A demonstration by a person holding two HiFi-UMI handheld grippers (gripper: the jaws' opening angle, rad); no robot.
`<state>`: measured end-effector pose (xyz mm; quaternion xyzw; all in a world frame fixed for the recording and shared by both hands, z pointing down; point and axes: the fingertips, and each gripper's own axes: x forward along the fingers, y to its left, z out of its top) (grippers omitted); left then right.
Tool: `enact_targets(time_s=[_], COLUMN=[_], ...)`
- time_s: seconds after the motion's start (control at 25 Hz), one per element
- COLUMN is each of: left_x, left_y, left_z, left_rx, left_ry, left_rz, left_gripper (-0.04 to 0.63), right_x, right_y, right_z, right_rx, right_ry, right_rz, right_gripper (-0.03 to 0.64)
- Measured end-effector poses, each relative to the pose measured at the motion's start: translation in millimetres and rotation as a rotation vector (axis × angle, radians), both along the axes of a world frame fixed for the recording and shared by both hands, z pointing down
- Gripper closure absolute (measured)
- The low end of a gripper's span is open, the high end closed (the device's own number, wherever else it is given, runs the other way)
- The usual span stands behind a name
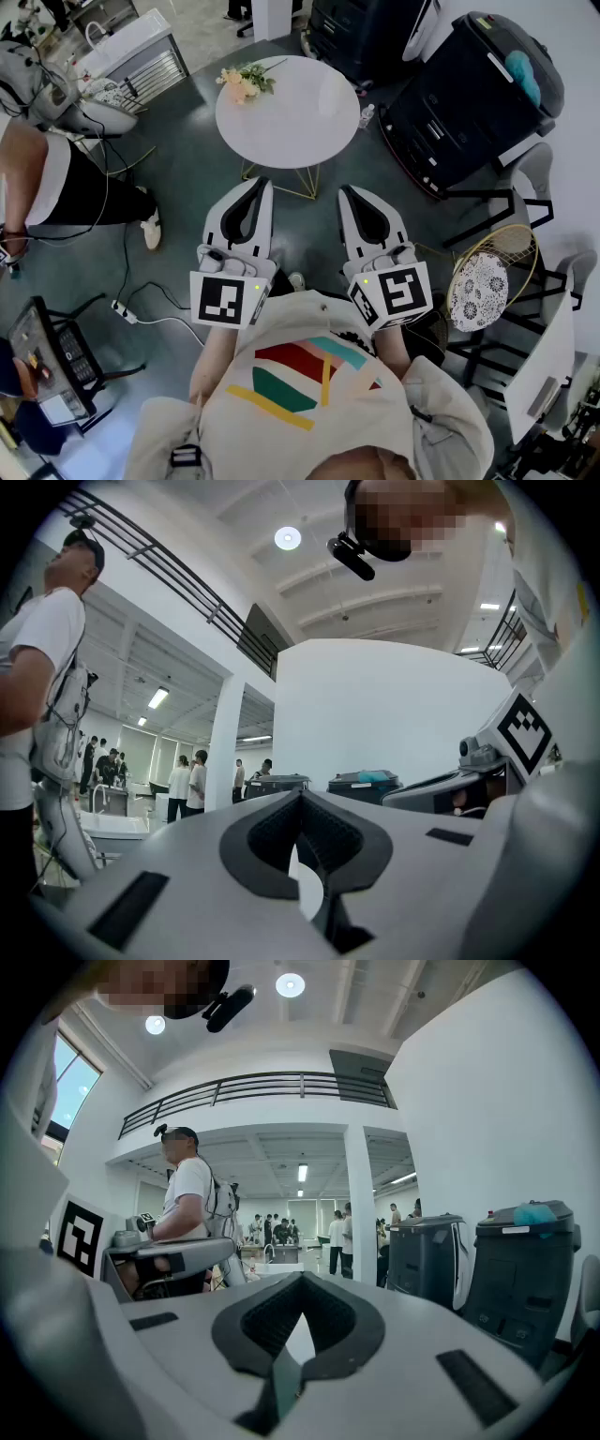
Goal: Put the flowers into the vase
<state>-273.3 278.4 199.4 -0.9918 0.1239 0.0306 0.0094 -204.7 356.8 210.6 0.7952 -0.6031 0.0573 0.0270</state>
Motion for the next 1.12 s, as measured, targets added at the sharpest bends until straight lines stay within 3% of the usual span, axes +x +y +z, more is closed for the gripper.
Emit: enact_targets(time_s=[0.2, 0.36, 0.52, 0.68, 1.12], left_x=[0.9, 2.3, -0.6, -2.9, -34.1], left_y=[-7.2, -7.6, -3.0, -5.9, -32.9], left_z=[1.8, 4.2, 4.8, 6.0, 15.1], left_rx=[0.007, 0.012, 0.012, 0.017, 0.008], left_ry=[-0.007, -0.026, -0.041, -0.052, -0.072], left_rz=[-0.031, -0.023, -0.007, -0.004, -0.091], left_gripper=[0.588, 0.588, 0.588, 0.588, 0.588], right_x=[-4.5, -2.7, 5.9, -1.3, -7.5], right_y=[1.6, 5.3, 7.7, 8.7, 11.2], right_z=[5.2, 2.3, 6.6, 5.8, 40.6], right_rx=[0.011, 0.076, 0.057, 0.088, 0.050], right_ry=[-0.019, -0.124, -0.116, -0.156, -0.274], right_rz=[-0.010, -0.023, 0.042, 0.018, 0.040], right_gripper=[0.606, 0.606, 0.606, 0.606, 0.606])
